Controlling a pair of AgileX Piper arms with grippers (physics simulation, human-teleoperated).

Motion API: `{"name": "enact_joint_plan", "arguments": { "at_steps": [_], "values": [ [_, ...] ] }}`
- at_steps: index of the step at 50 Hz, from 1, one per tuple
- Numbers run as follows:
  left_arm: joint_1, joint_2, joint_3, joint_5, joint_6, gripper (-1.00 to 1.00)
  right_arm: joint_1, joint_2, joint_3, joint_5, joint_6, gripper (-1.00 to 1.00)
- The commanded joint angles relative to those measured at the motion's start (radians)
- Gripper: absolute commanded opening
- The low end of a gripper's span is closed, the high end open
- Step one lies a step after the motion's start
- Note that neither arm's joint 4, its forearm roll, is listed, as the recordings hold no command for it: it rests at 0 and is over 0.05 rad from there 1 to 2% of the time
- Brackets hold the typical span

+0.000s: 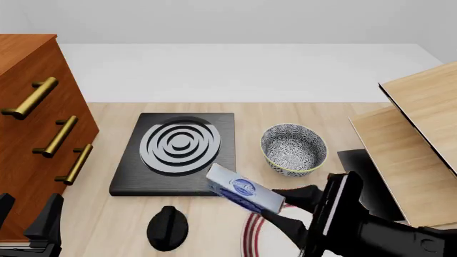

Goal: Pick up the cream cheese and put it in the bowl.

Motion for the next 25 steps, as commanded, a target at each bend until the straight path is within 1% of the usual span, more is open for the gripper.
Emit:
{"name": "enact_joint_plan", "arguments": {
  "at_steps": [1, 5, 7, 9, 11, 13, 14, 16, 19, 20, 23, 24, 25],
  "values": [
    [0.0, 0.0, 0.0, 0.0, 0.0, 1.0, -0.098, -0.04, -0.073, 0.123, -0.003, -1.0],
    [0.0, 0.0, 0.0, 0.0, 0.0, 1.0, -0.112, -0.034, -0.094, 0.154, -0.004, -1.0],
    [0.0, 0.0, 0.0, 0.0, 0.0, 1.0, -0.136, -0.03, -0.108, 0.177, -0.016, -1.0],
    [0.0, 0.0, 0.0, 0.0, 0.0, 1.0, -0.149, -0.03, -0.133, 0.212, -0.006, -1.0],
    [0.0, 0.0, 0.0, 0.0, 0.0, 1.0, -0.172, -0.027, -0.146, 0.239, -0.028, -1.0],
    [0.0, 0.0, 0.0, 0.0, 0.0, 1.0, -0.168, -0.027, -0.157, 0.252, -0.019, -1.0],
    [0.0, 0.0, 0.0, 0.0, 0.0, 1.0, -0.202, -0.021, -0.177, 0.287, -0.036, -1.0],
    [0.0, 0.0, 0.0, 0.0, 0.0, 1.0, -0.204, -0.019, -0.183, 0.296, -0.039, -1.0],
    [0.0, 0.0, 0.0, 0.0, 0.0, 1.0, -0.226, -0.013, -0.215, 0.352, -0.024, -1.0],
    [0.0, 0.0, 0.0, 0.0, 0.0, 1.0, -0.251, -0.013, -0.227, 0.374, -0.043, -1.0],
    [0.0, 0.0, 0.0, 0.0, 0.0, 1.0, -0.271, -0.014, -0.273, 0.428, -0.039, -1.0],
    [0.0, 0.0, 0.0, 0.0, 0.0, 1.0, -0.292, -0.015, -0.275, 0.435, -0.068, -1.0],
    [0.0, 0.0, 0.0, 0.0, 0.0, 1.0, -0.292, -0.015, -0.275, 0.435, -0.068, -1.0]
  ]
}}
